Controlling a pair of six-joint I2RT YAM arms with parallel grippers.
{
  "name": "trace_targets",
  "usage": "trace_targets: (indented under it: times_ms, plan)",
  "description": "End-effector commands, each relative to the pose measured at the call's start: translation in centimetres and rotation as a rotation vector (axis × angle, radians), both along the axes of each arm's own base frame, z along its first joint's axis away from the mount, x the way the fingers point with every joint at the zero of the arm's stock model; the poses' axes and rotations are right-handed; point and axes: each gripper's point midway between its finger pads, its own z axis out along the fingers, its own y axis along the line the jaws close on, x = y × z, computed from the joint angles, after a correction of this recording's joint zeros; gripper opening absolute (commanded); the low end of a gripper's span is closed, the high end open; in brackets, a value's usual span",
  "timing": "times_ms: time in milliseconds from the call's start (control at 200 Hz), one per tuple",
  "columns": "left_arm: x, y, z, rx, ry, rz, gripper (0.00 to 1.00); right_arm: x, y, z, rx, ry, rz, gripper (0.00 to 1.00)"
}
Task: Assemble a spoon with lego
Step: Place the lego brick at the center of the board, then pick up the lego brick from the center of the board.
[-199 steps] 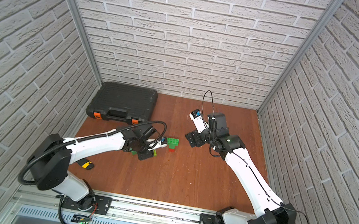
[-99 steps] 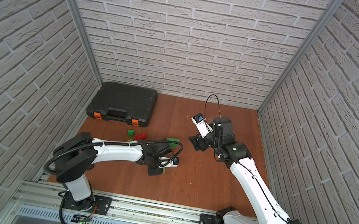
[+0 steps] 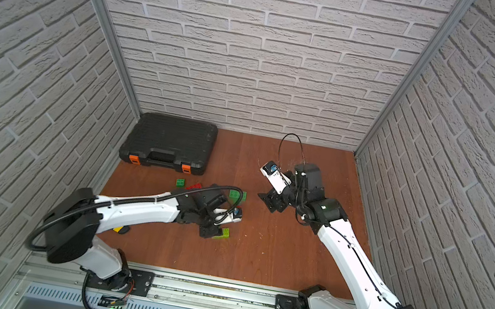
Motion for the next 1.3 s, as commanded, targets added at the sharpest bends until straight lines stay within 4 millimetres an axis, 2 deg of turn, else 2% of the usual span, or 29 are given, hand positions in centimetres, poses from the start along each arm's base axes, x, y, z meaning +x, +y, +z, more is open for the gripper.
trace_targets:
  times_ms: [0, 85, 245, 410, 510, 625, 775, 1065, 1295]
  plan:
    - [1.8, 3.1, 2.5, -0.127, -0.003, 0.156, 0.59, -1.3, 1.7, -0.4, 0.028, -0.005, 0.133, 0.84]
    - [3.9, 6.1, 3.7, -0.212, -0.012, 0.303, 0.60, -2.6, 4.0, -1.4, 0.031, -0.001, 0.234, 0.83]
    - [7.3, 11.1, 4.6, -0.292, -0.021, 0.576, 0.59, -5.0, 9.4, -6.0, -0.068, 0.043, 0.418, 0.81]
    - [7.7, 12.6, 4.4, -0.308, -0.024, 0.663, 0.60, -6.5, 14.0, -10.5, -0.103, 0.109, 0.531, 0.78]
    - [7.3, 13.2, 3.6, -0.287, -0.020, 0.684, 0.60, -7.2, 15.4, -12.9, -0.143, 0.146, 0.585, 0.76]
    - [7.3, 13.5, 3.5, -0.276, -0.015, 0.699, 0.60, -7.5, 16.0, -15.5, -0.200, 0.167, 0.618, 0.71]
    - [7.5, 13.7, 3.2, -0.270, -0.006, 0.713, 0.60, -7.4, 16.6, -17.4, -0.240, 0.170, 0.642, 0.66]
    - [7.5, 13.7, 2.8, -0.263, 0.011, 0.713, 0.59, -6.8, 17.0, -19.2, -0.275, 0.178, 0.649, 0.52]
    - [7.5, 13.6, 2.6, -0.261, 0.021, 0.711, 0.58, -7.2, 16.8, -20.2, -0.305, 0.215, 0.669, 0.44]
